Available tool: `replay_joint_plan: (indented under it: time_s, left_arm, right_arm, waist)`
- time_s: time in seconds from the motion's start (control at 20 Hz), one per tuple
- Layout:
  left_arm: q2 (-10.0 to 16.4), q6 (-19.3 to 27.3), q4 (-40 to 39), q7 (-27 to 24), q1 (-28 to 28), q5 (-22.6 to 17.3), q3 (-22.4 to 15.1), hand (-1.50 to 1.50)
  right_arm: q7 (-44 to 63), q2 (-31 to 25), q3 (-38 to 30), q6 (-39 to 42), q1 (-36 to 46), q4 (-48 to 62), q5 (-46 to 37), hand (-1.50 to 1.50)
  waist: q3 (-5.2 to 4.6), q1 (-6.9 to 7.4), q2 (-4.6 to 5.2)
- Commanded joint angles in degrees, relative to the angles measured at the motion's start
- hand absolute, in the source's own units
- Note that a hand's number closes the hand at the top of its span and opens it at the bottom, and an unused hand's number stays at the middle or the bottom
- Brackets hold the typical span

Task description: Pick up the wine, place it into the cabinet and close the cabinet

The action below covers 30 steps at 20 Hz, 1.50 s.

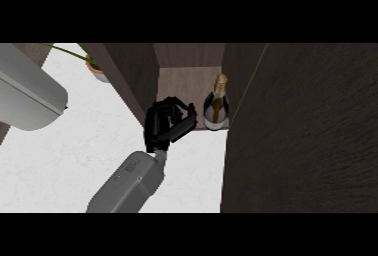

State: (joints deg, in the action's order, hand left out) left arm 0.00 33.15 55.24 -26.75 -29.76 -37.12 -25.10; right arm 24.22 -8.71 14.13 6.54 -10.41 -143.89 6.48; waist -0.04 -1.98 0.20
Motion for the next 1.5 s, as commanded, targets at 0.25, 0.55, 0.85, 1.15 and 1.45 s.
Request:
replay_joint_plan:
  time_s: [0.25,0.55,0.85,1.15,1.45]
  left_arm:
    - [0.0,-3.32,-11.1,-3.84,-7.62,-9.32,1.29,1.5]
    - [0.0,-4.45,-16.05,-2.25,-12.74,-9.86,4.29,1.5]
    - [0.0,-2.89,-18.53,-3.53,-16.1,-12.81,3.55,1.5]
    - [0.01,-3.67,-26.84,-1.34,-25.16,-12.26,8.57,1.5]
    - [1.87,0.52,-34.95,-1.47,-32.97,-9.37,10.2,1.5]
  right_arm:
    - [6.36,-0.64,-0.61,-0.24,-2.9,-12.57,6.78,-1.5]
    - [1.26,-1.85,-5.66,3.47,-5.51,-9.23,11.77,-1.5]
    - [1.66,-0.18,-2.86,3.14,-7.95,-10.85,8.87,-1.5]
    - [3.41,-0.13,-4.69,3.13,-2.62,-8.94,11.02,-1.5]
    - [0.67,1.26,-2.98,3.63,-4.64,-7.45,8.64,-1.5]
  waist:
    - [-0.04,-0.68,0.12]
    - [0.09,-0.27,0.1]
    - [0.05,-0.34,-0.06]
    - [0.04,-0.25,0.25]
    - [0.07,-1.1,0.45]
